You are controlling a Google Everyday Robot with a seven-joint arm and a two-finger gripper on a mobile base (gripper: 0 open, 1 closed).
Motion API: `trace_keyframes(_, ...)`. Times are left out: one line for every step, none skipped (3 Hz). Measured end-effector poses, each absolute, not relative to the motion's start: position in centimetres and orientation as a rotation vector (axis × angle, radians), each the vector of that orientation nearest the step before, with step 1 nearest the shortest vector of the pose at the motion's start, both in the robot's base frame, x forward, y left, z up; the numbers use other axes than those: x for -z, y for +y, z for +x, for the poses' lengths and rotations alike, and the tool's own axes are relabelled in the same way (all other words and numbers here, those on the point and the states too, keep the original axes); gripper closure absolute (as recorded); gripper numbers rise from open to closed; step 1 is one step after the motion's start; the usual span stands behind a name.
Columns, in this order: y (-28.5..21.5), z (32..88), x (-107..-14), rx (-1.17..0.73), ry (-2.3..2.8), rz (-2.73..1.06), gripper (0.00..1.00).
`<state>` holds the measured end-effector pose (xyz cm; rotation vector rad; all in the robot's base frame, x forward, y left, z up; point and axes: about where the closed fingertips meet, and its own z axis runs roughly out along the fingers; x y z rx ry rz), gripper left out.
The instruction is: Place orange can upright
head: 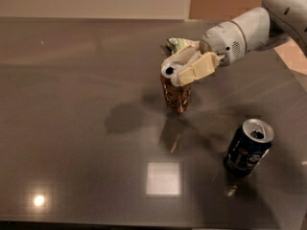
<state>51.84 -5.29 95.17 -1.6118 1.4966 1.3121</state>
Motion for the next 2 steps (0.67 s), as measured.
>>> trace_keyframes(-5.34,51.28,-94.09,-1.38,1.468,-1.566,0.75)
trace_keyframes(-5.42,51.05,-93.46,-1.413,1.457,-1.536,0.52)
